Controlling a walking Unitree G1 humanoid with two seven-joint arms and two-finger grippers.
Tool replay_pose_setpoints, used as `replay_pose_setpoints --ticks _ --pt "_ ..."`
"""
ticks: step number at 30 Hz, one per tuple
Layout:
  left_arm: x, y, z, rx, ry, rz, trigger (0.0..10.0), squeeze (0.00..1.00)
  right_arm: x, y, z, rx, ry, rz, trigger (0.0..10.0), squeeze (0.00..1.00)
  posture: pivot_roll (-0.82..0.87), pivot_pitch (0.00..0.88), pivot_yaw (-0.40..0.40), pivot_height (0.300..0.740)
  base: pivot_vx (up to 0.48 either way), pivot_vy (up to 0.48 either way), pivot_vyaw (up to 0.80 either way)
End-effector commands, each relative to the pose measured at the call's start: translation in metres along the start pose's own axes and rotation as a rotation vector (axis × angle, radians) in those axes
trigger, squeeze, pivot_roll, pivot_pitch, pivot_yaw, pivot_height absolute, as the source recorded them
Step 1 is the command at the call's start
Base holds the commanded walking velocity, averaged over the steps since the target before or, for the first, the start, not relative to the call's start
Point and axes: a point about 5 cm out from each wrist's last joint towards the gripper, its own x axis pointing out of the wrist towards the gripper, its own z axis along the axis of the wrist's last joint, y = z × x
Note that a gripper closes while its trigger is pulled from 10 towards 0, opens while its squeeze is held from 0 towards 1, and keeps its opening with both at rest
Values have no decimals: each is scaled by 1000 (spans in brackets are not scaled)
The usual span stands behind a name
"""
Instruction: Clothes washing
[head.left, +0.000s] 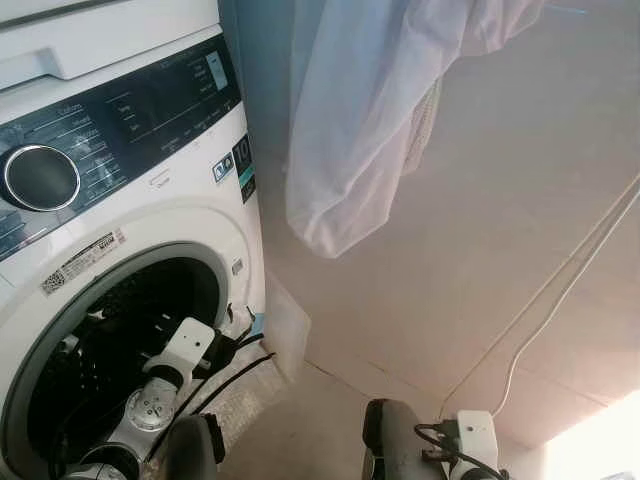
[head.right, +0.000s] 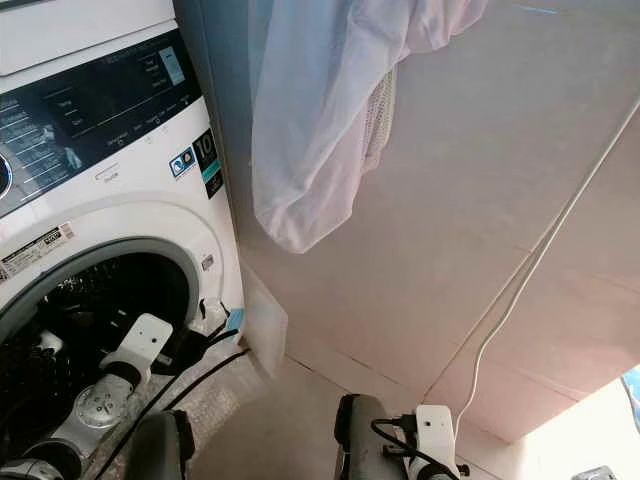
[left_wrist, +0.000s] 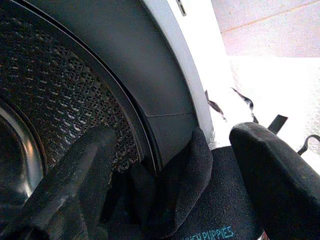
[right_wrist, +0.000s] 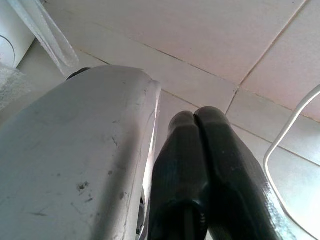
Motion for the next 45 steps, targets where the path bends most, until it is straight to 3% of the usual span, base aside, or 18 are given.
replay_pose_setpoints --ticks 1,2,3,4,15,30,31,45 --pt "1 -4 10 -236 -43 7 10000 0 -16 26 -50 1 225 81 10000 0 181 0 0 462 0 0 0" --pt "0 -6 16 -417 -84 12 10000 0 -16 24 -49 -3 221 77 10000 0 182 0 0 462 0 0 0" --pt "-2 -6 20 -537 -119 13 10000 0 -16 22 -49 -6 219 75 10000 0 182 0 0 462 0 0 0" --pt "-3 -6 22 -597 -139 12 10000 0 -16 22 -49 -7 218 73 10000 0 182 0 0 462 0 0 0" --pt "-10 -3 21 -649 -134 -33 10000 0 -15 23 -48 -4 216 75 10000 0 184 0 0 462 0 0 0" --pt "-14 -1 23 -600 -136 -74 10000 0 -15 22 -48 -18 215 68 10000 0 187 0 0 462 0 0 0" --pt "-14 -2 23 -599 -135 -76 10000 0 -15 22 -48 -18 215 67 10000 0 187 0 -144 462 0 0 0" --pt "-14 -2 23 -599 -135 -76 10000 0 -15 22 -48 -18 215 67 10000 0 187 0 -144 462 0 0 0"
